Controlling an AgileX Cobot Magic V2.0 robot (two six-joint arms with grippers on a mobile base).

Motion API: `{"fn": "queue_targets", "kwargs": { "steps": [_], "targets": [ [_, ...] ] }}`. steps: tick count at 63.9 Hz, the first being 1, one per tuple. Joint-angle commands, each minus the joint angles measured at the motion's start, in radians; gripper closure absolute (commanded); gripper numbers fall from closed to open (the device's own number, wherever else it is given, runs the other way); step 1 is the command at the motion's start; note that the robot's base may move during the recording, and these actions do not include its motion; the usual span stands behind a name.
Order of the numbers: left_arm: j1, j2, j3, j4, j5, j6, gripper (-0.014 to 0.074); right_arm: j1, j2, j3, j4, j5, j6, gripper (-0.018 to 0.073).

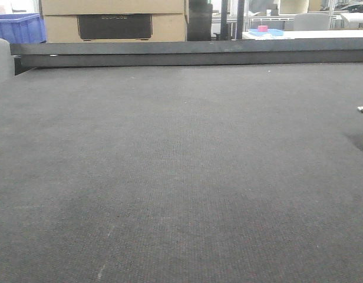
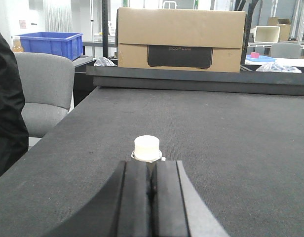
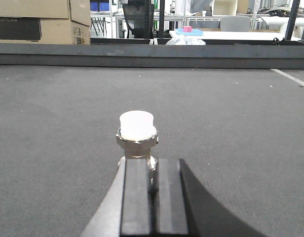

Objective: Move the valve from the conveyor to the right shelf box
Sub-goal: 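Lower both open grippers over the two white valves on the conveyor, then close the left and right grippers around their valves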

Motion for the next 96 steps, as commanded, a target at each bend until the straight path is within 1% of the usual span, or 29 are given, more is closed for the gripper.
{"fn": "queue_targets", "kwargs": {
  "steps": [1,4,10,15,18,21,23,26,29,32,37,41,45,49,52,56,61,64,68,70,71,76,80,84,89,92,96],
  "targets": [
    [0.000,-0.006,-0.002,-0.005,-0.018,-0.006,0.0707,-0.003,-0.004,0.000,-0.002,-0.045,0.003,0.0713],
    [0.000,-0.006,-0.002,-0.005,-0.061,-0.006,0.0707,-0.003,-0.004,0.000,-0.002,-0.056,0.003,0.0713],
    [0.000,-0.006,-0.002,-0.005,-0.104,-0.006,0.0707,-0.003,-0.004,0.000,-0.002,-0.086,0.003,0.0713],
    [0.000,-0.006,-0.002,-0.005,-0.175,-0.006,0.0707,-0.003,-0.004,0.000,-0.002,-0.106,0.003,0.0713],
    [0.000,-0.006,-0.002,-0.005,-0.212,-0.006,0.0707,-0.003,-0.004,0.000,-0.002,-0.159,0.003,0.0713],
    [0.000,-0.006,-0.002,-0.005,-0.217,-0.006,0.0707,-0.003,-0.004,0.000,-0.002,-0.223,0.003,0.0713],
    [0.000,-0.006,-0.019,-0.005,-0.213,-0.006,0.0707,-0.003,-0.004,0.000,-0.002,-0.241,0.003,0.0713],
    [0.000,-0.006,-0.057,-0.005,-0.180,-0.006,0.0707,-0.003,-0.004,-0.013,-0.002,-0.241,0.003,0.0713],
    [0.000,-0.006,-0.115,-0.005,-0.135,-0.006,0.0707,-0.003,-0.004,-0.062,0.000,-0.205,0.003,0.0713],
    [0.000,0.006,-0.187,-0.005,-0.062,-0.006,0.0707,-0.003,-0.004,-0.119,0.001,-0.135,0.003,0.0713],
    [0.000,0.059,-0.311,0.017,0.097,-0.006,0.0707,-0.003,-0.004,-0.244,0.001,-0.020,0.003,0.0708],
    [0.000,0.123,-0.408,0.026,0.183,-0.006,0.0693,-0.003,0.012,-0.332,0.001,0.057,0.003,0.0672],
    [0.000,0.190,-0.493,0.028,0.254,-0.006,0.0637,-0.003,0.053,-0.397,0.001,0.097,0.003,0.0596],
    [0.000,0.260,-0.566,0.028,0.290,-0.006,0.0550,-0.003,0.112,-0.456,0.001,0.106,0.003,0.0477],
    [0.000,0.313,-0.621,0.028,0.308,-0.006,0.0455,-0.003,0.150,-0.486,0.001,0.106,0.003,0.0394],
    [0.000,0.377,-0.665,0.028,0.322,-0.006,0.0353,-0.003,0.208,-0.512,0.001,0.106,0.003,0.0255],
    [0.000,0.449,-0.716,0.028,0.342,-0.006,0.0202,-0.003,0.283,-0.524,-0.001,0.104,0.003,0.0120],
    [0.000,0.495,-0.738,0.018,0.360,-0.006,0.0116,-0.003,0.316,-0.524,-0.006,0.096,0.003,0.0051],
    [-0.006,0.529,-0.756,-0.003,0.372,-0.006,0.0027,-0.003,0.367,-0.525,-0.020,0.086,0.003,-0.0003],
    [-0.016,0.541,-0.762,-0.008,0.372,-0.006,-0.0018,-0.003,0.394,-0.534,-0.020,0.089,0.003,-0.0010],
    [-0.021,0.549,-0.765,-0.011,0.372,-0.006,-0.0024,-0.003,0.405,-0.543,-0.020,0.093,0.003,-0.0008],
    [-0.048,0.569,-0.774,-0.022,0.377,-0.006,-0.0005,-0.003,0.467,-0.598,-0.020,0.170,0.003,0.0013],
    [-0.071,0.580,-0.774,-0.022,0.377,-0.006,-0.0003,-0.003,0.544,-0.686,-0.020,0.281,0.000,0.0034],
    [-0.085,0.587,-0.774,-0.022,0.379,-0.006,-0.0003,0.002,0.627,-0.779,-0.020,0.411,-0.029,0.0055],
    [-0.098,0.591,-0.774,-0.022,0.379,-0.006,-0.0003,0.021,0.739,-0.899,-0.020,0.533,-0.058,0.0063],
    [-0.100,0.591,-0.774,-0.022,0.379,-0.006,-0.0003,0.038,0.810,-0.974,-0.020,0.611,-0.080,0.0063],
    [-0.100,0.591,-0.774,-0.022,0.379,-0.006,-0.0003,0.054,0.908,-1.063,-0.020,0.719,-0.082,0.0063]
  ]
}}
